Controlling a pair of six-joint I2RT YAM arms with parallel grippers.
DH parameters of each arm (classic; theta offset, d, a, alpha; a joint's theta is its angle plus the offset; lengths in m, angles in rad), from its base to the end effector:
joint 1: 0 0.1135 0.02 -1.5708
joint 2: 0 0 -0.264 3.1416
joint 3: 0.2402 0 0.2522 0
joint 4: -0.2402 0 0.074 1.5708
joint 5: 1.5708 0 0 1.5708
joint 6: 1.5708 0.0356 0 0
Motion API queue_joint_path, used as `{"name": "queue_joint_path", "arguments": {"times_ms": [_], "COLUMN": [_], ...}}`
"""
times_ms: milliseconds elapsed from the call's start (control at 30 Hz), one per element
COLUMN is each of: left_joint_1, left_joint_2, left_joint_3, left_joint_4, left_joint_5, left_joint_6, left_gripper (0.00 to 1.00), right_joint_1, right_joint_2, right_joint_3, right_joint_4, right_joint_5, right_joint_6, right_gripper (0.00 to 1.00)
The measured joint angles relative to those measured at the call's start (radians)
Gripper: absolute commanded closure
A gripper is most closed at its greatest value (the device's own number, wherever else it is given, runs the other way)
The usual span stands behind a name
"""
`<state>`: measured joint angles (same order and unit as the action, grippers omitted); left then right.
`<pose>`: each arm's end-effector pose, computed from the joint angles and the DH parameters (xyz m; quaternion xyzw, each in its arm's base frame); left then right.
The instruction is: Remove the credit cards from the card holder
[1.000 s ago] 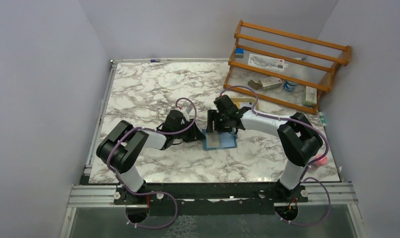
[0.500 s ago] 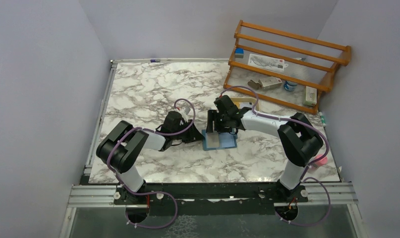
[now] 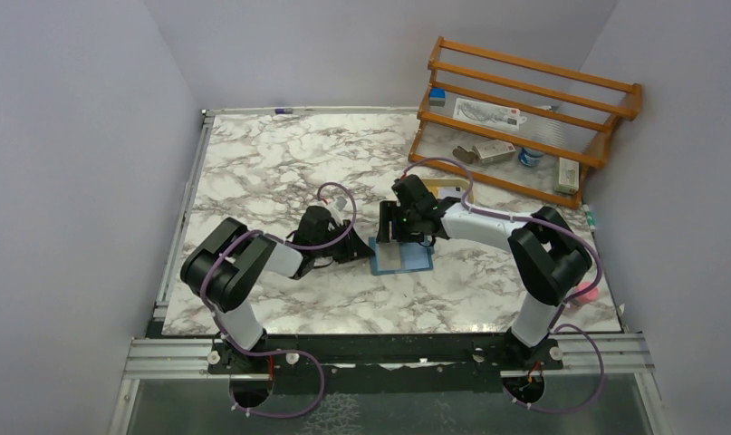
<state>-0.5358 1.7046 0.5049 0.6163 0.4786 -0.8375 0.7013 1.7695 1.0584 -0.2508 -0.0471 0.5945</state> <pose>0.2394 -0.1612 0.1104 -0.0175 0.8627 -0.4533 0.2237 0.2736 0.2333 0.1680 -0.0579 0.9520 0.1988 0.2254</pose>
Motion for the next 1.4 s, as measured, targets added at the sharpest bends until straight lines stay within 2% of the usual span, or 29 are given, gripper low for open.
{"name": "queue_joint_path", "arguments": {"times_ms": [100, 167, 533, 733, 1067, 1400], "left_joint_1": [0.000, 0.000, 0.002, 0.002, -0.016, -0.016], "left_joint_2": [0.008, 0.012, 0.017, -0.022, -0.108, -0.109], "left_joint_3": [-0.009, -0.012, -0.031, -0.036, 0.019, 0.023], "left_joint_4": [0.025, 0.037, 0.074, 0.064, -0.094, -0.148], "left_joint_5": [0.005, 0.008, 0.018, 0.018, -0.026, -0.047], "left_joint_6": [-0.011, -0.016, -0.046, -0.066, -0.028, -0.007], "left_gripper": [0.88, 1.00, 1.00, 1.00, 1.00, 1.00], "right_joint_1": [0.000, 0.000, 0.000, 0.019, 0.084, 0.085], "right_joint_2": [-0.003, -0.005, -0.006, -0.006, -0.006, 0.010], "right_joint_3": [-0.006, -0.009, -0.011, 0.029, 0.114, 0.113], "right_joint_4": [0.007, 0.011, 0.012, -0.059, -0.146, -0.162], "right_joint_5": [-0.003, -0.005, -0.005, 0.060, 0.167, 0.193], "right_joint_6": [0.000, 0.000, 0.000, -0.005, -0.013, -0.012], "right_gripper": [0.31, 0.31, 0.31, 0.31, 0.31, 0.31]}}
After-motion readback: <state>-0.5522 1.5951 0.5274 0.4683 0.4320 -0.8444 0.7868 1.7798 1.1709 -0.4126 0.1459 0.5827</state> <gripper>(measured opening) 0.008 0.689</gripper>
